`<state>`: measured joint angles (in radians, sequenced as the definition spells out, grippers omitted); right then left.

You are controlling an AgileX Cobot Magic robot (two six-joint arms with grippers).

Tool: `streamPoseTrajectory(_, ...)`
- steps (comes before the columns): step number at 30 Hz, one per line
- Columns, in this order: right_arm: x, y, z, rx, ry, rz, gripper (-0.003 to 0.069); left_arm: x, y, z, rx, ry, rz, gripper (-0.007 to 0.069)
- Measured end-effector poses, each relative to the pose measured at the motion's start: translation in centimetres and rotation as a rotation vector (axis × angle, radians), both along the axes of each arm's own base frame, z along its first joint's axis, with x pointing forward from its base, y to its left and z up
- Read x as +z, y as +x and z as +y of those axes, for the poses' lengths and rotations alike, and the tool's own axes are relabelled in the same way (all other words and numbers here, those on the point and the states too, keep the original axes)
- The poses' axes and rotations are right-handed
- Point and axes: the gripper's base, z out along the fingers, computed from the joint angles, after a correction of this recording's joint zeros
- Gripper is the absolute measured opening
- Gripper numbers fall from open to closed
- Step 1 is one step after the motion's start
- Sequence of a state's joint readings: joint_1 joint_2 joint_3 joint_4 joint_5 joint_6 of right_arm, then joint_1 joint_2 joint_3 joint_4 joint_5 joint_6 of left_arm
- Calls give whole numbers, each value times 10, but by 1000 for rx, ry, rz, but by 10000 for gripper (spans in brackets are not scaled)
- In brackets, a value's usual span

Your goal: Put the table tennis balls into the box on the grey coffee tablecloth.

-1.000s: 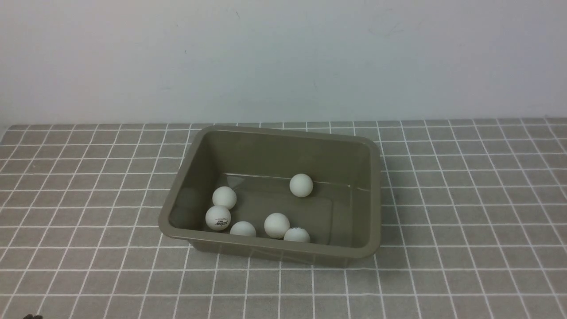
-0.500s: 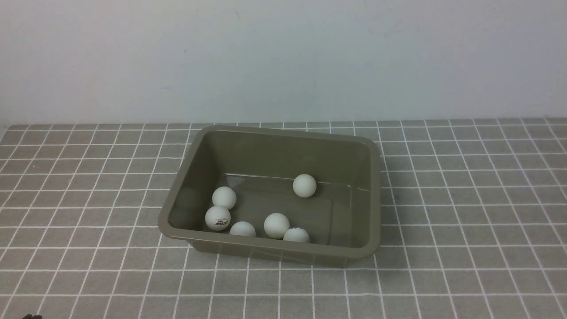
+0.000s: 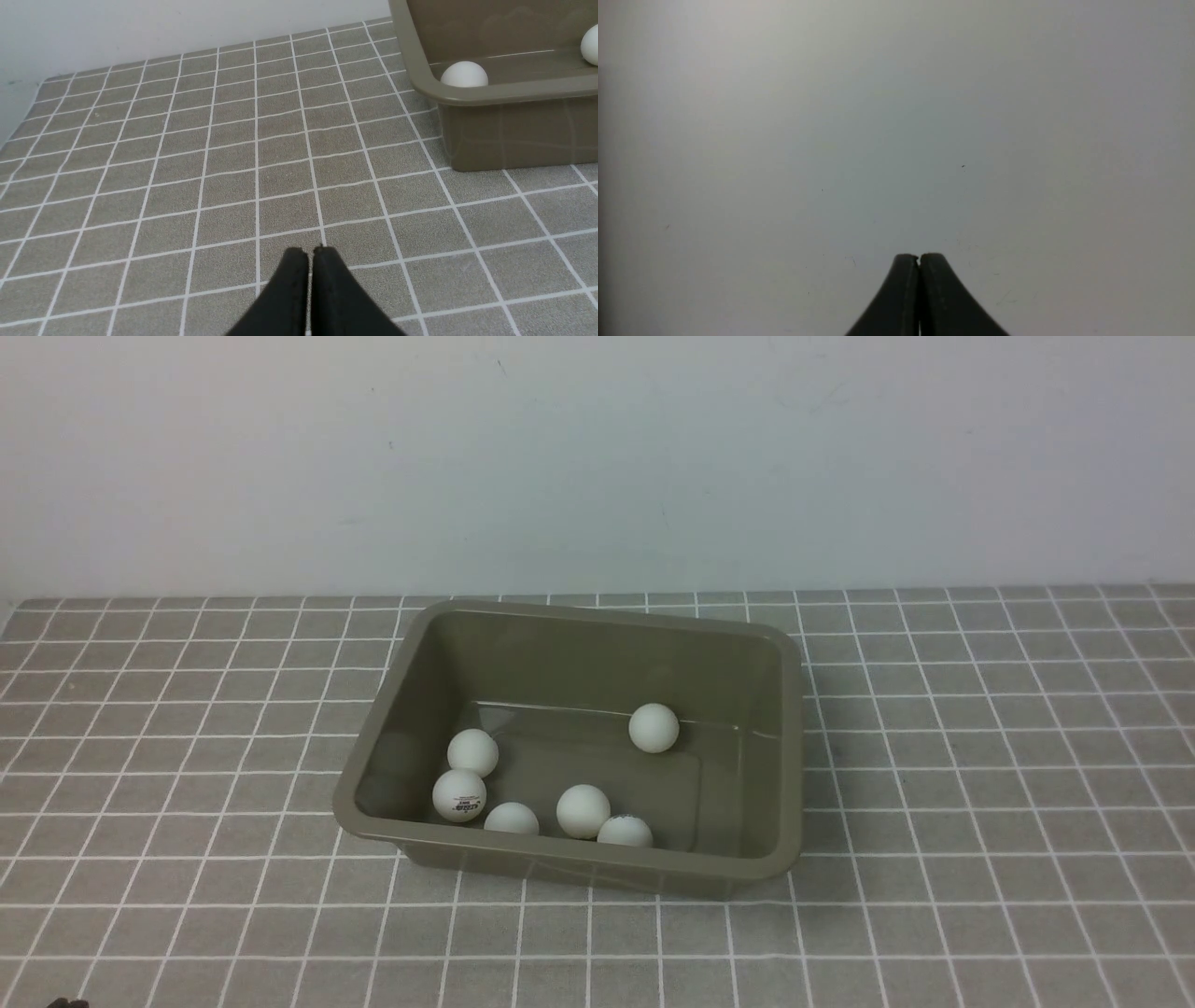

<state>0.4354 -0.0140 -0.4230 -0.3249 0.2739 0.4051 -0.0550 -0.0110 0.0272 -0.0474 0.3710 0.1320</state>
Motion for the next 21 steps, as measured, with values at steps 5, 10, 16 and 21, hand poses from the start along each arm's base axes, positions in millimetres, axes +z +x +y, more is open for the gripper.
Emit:
streamPoseTrajectory(5, -14, 6, 6, 42, -8, 54, -15, 0, 0, 0, 0, 0, 0, -5)
streamPoseTrajectory(10, -30, 12, 11, 57, -53, 95, -15, 0, 0, 0, 0, 0, 0, -5)
streamPoseTrajectory(16, -77, 30, 13, -86, -152, 265, -15, 0, 0, 0, 0, 0, 0, -5)
streamPoseTrajectory(21, -144, 43, 6, -279, -188, 523, -15, 0, 0, 0, 0, 0, 0, -5)
